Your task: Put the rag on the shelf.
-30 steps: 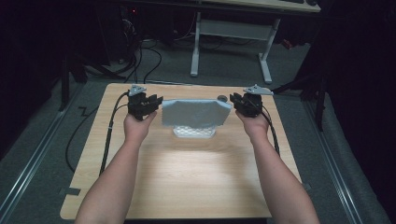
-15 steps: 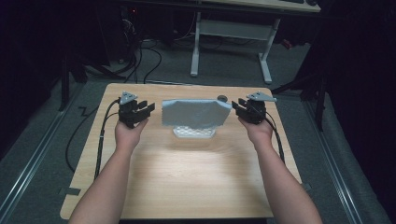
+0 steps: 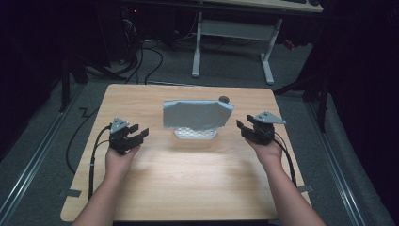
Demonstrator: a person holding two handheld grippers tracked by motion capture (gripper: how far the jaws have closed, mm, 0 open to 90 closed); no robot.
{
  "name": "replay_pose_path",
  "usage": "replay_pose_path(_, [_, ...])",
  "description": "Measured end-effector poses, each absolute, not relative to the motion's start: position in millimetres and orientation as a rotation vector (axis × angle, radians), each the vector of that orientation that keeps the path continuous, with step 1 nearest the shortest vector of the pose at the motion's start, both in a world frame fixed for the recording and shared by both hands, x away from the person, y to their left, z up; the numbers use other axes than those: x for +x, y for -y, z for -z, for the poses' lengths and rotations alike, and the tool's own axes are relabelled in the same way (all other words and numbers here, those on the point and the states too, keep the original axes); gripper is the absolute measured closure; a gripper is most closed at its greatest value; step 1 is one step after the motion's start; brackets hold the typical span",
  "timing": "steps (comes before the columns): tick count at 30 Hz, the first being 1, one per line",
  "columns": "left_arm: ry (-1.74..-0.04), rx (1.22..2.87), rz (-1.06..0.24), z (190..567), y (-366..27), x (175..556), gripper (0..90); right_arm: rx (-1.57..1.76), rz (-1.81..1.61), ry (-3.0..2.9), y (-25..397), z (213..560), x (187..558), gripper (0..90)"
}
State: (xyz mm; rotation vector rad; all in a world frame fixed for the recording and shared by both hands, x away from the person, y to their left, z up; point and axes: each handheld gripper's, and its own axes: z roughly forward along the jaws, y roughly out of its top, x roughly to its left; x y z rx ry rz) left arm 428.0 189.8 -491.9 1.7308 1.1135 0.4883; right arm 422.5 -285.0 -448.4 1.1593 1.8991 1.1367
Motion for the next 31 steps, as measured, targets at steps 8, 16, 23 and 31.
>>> replay_pose_path(8, [-1.065, 1.741, -0.484, 490, -194, 375, 46.1, 1.119, -1.158, -1.906, 286, 450, 370, 41.7])
replay_pose_path(16, [-1.027, 1.811, -0.402, 506, -168, 319, 42.5, 1.113, -1.118, -1.971, 285, 471, 319, 39.1])
replay_pose_path(23, [-0.922, 2.06, -0.429, 518, -140, 308, 40.9, 1.248, -1.056, -2.055, 293, 516, 290, 39.0])
replay_pose_path(31, [-0.945, 2.085, -0.386, 524, -136, 319, 40.4, 1.251, -1.066, -2.021, 294, 515, 300, 39.5])
